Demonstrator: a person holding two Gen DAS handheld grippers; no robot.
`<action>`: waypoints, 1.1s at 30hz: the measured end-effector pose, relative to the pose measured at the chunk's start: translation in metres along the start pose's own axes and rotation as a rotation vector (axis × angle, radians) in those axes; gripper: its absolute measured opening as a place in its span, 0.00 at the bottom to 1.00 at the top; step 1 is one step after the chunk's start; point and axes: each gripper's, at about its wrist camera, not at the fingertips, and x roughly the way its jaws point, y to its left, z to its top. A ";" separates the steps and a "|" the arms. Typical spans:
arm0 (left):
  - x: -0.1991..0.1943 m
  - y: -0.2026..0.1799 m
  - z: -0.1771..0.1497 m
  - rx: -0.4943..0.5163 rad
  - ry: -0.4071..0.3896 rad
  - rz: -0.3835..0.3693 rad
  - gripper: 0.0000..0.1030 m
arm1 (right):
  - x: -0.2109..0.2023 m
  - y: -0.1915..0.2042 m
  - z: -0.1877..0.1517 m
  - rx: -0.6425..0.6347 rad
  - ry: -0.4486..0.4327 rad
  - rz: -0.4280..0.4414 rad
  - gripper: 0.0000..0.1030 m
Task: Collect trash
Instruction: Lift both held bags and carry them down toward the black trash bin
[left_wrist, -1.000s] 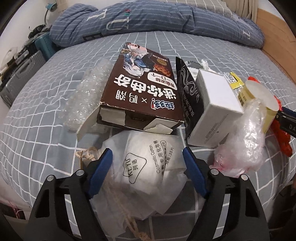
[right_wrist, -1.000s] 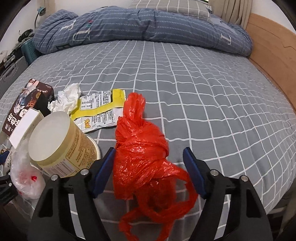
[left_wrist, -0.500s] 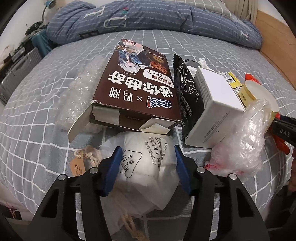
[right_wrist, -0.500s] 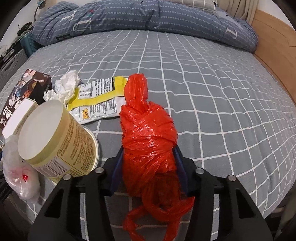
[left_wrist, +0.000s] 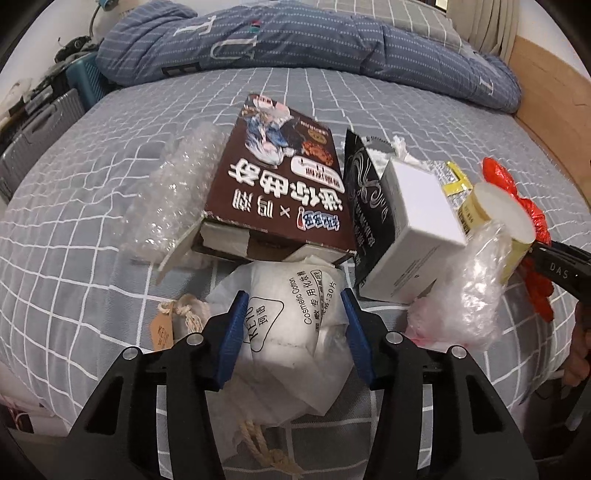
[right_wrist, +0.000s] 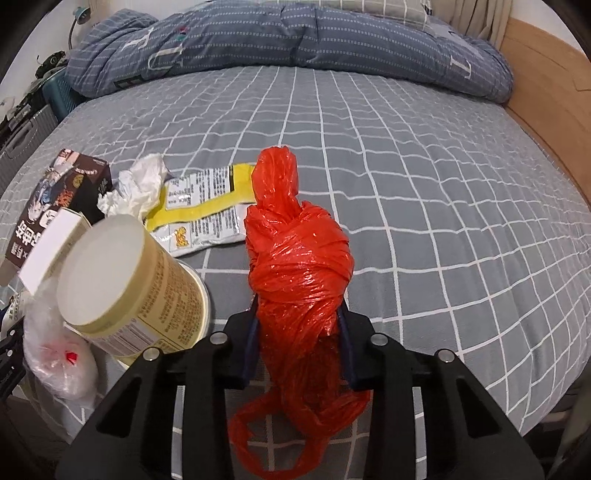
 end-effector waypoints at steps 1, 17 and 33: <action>-0.003 0.000 0.001 -0.001 -0.004 -0.002 0.48 | -0.003 0.000 0.001 0.000 -0.006 -0.001 0.33; -0.058 0.014 0.008 0.001 -0.078 -0.004 0.48 | -0.052 0.005 0.000 -0.011 -0.082 0.003 0.33; -0.105 0.030 -0.013 0.005 -0.162 -0.022 0.48 | -0.106 0.018 -0.035 0.005 -0.146 0.025 0.33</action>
